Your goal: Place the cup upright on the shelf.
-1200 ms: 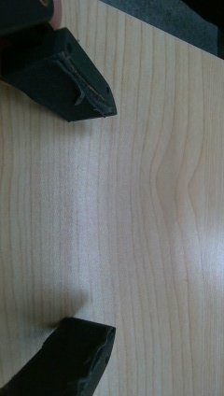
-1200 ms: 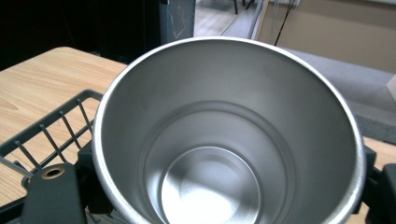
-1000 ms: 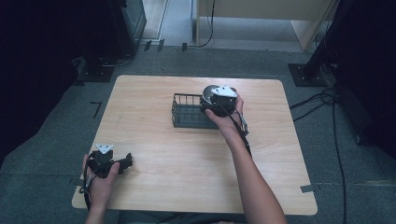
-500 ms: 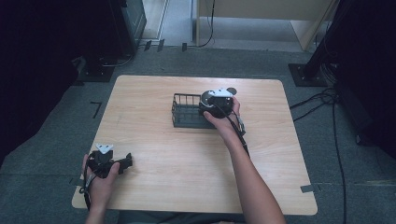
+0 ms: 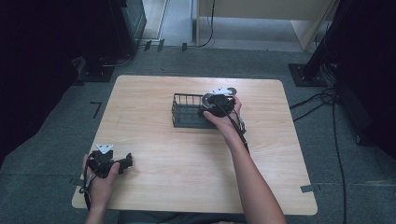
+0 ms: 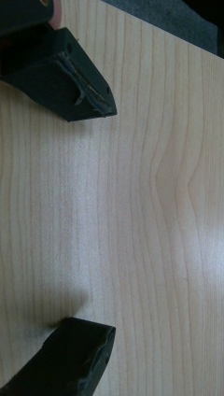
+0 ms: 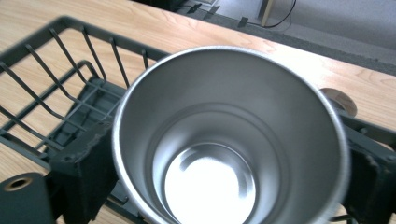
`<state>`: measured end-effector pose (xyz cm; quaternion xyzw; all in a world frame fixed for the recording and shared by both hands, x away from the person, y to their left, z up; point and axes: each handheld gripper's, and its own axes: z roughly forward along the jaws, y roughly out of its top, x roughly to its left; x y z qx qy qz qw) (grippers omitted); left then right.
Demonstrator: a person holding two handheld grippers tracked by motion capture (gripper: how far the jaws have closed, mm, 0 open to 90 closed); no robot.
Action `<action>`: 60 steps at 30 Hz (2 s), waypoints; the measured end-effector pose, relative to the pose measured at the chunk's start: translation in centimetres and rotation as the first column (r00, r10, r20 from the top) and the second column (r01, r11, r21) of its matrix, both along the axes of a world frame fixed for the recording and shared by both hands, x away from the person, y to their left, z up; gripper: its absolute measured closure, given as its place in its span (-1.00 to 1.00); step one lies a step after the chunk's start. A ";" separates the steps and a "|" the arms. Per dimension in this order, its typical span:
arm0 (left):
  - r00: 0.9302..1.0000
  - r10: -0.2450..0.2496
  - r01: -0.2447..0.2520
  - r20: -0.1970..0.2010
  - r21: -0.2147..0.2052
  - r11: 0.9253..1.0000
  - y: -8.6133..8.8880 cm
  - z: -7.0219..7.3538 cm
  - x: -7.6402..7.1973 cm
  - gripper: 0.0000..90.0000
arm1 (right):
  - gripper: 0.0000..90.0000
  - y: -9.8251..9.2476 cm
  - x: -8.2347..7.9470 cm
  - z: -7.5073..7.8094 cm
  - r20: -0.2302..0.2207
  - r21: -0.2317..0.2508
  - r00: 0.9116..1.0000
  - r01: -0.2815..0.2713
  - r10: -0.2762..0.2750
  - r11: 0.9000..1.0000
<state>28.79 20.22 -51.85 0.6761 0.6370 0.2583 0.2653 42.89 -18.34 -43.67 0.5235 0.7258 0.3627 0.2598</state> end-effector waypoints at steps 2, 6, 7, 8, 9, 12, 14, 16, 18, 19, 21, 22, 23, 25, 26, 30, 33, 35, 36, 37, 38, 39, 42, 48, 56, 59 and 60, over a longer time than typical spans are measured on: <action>1.000 0.000 0.000 0.000 0.000 1.000 0.0 0.0 0.0 -1.00 | -0.90 -0.1 -0.1 0.2 0.004 0.003 1.000 0.000 0.000 1.000; 1.000 0.000 0.000 0.000 0.000 1.000 0.0 0.0 0.0 -1.00 | -0.95 -0.5 -0.6 0.9 0.019 0.012 1.000 -0.003 0.003 1.000; 1.000 0.000 0.000 0.000 0.000 1.000 0.0 0.0 0.0 -1.00 | -0.96 -0.6 -0.8 1.1 0.024 0.015 1.000 -0.007 0.007 1.000; 1.000 0.000 0.000 0.000 0.000 1.000 0.0 0.0 0.0 -1.00 | -0.96 -0.7 -1.0 1.3 0.029 0.015 1.000 -0.005 0.005 1.000; 1.000 0.000 0.000 0.000 0.000 1.000 0.0 0.0 0.0 -1.00 | -0.97 -0.8 -1.2 1.6 0.035 0.015 0.999 -0.008 0.007 1.000; 1.000 0.000 0.000 0.000 0.000 1.000 0.0 0.0 0.0 -1.00 | -0.98 -1.2 -1.9 2.4 0.058 0.022 0.998 -0.012 0.011 1.000; 1.000 0.000 0.000 0.000 0.000 1.000 0.0 0.0 0.0 -1.00 | -0.98 -1.4 -2.5 2.9 0.072 0.030 0.997 -0.010 0.008 0.999; 1.000 0.000 0.000 0.000 0.000 1.000 0.0 0.0 0.0 -1.00 | -0.98 -1.7 -3.0 3.3 0.086 0.038 0.996 -0.008 0.005 0.999; 1.000 0.000 0.000 0.000 0.000 1.000 0.0 0.0 0.0 -1.00 | -0.98 -2.0 -3.6 3.7 0.096 0.050 0.995 -0.009 0.004 0.999; 1.000 0.000 0.000 0.000 0.000 1.000 0.0 0.0 0.0 -1.00 | -0.98 -2.2 -4.0 3.8 0.102 0.051 0.995 -0.009 0.003 0.999; 1.000 0.000 0.000 0.000 0.000 1.000 0.0 0.0 0.0 -1.00 | -0.98 -2.6 -4.6 4.1 0.111 0.055 0.994 -0.008 0.002 0.998; 1.000 0.000 0.000 0.000 0.000 1.000 0.0 0.0 0.0 -1.00 | -0.98 -3.1 -5.3 4.3 0.115 0.055 0.993 -0.003 -0.003 0.998; 1.000 0.000 0.000 0.000 0.000 1.000 0.0 0.0 0.0 -1.00 | -0.98 -3.1 -5.3 4.3 0.115 0.055 0.993 -0.003 -0.003 0.998; 1.000 0.000 0.000 0.001 0.000 1.000 0.0 0.0 0.0 -1.00 | -0.98 -3.6 -5.9 4.4 0.121 0.061 0.993 0.005 -0.013 0.998; 1.000 0.000 0.000 0.000 0.000 1.000 0.0 0.0 0.0 -1.00 | -0.98 -3.9 -6.1 4.4 0.124 0.059 0.992 0.009 -0.016 0.998; 1.000 0.000 0.000 0.002 0.001 1.000 0.0 0.0 0.0 -1.00 | -0.98 -4.9 -7.3 4.5 0.130 0.063 0.991 0.022 -0.030 0.998; 1.000 -0.001 0.001 0.001 0.002 1.000 0.0 0.0 0.0 -1.00 | -0.99 -5.6 -8.1 4.4 0.136 0.062 0.990 0.031 -0.039 0.998; 1.000 0.000 0.000 0.002 0.000 1.000 0.0 0.0 0.0 -1.00 | -0.99 -6.1 -8.7 4.3 0.137 0.063 0.990 0.034 -0.042 0.997; 1.000 0.001 -0.001 0.002 -0.001 1.000 0.0 0.0 0.0 -1.00 | -0.99 -6.4 -8.9 4.2 0.136 0.062 0.990 0.039 -0.048 0.997; 1.000 0.001 -0.001 0.002 -0.001 1.000 0.0 0.0 0.0 -1.00 | -0.99 -6.6 -9.2 4.1 0.137 0.062 0.989 0.046 -0.054 0.997; 1.000 0.001 -0.001 0.002 -0.001 1.000 0.0 0.0 0.0 -1.00 | -0.99 -6.9 -9.5 3.9 0.135 0.065 0.989 0.051 -0.060 0.997; 1.000 0.001 -0.001 0.002 -0.001 1.000 0.0 0.0 0.0 -1.00 | -0.99 -7.4 -10.0 3.7 0.135 0.064 0.989 0.057 -0.065 0.996; 1.000 0.001 -0.001 0.002 -0.001 1.000 0.0 0.0 0.0 -1.00 | -0.99 -7.9 -10.5 3.4 0.131 0.066 0.988 0.070 -0.078 0.995; 1.000 -0.001 0.001 0.000 0.002 1.000 0.0 0.0 0.0 -1.00 | -0.99 -9.5 -11.9 2.5 0.123 0.072 0.987 0.099 -0.108 0.992; 1.000 -0.002 0.002 0.000 0.002 1.000 0.0 0.0 0.0 -1.00 | -0.99 -11.5 -13.3 0.8 0.111 0.062 0.982 0.146 -0.152 0.987; 1.000 -0.001 0.001 0.000 0.002 1.000 0.0 0.0 0.0 -1.00 | -0.99 -12.2 -13.6 0.1 0.102 0.062 0.980 0.163 -0.169 0.985; 1.000 -0.001 0.001 0.000 0.002 1.000 0.0 0.0 0.0 -1.00 | -0.99 -12.5 -13.8 -0.1 0.100 0.062 0.980 0.169 -0.174 0.984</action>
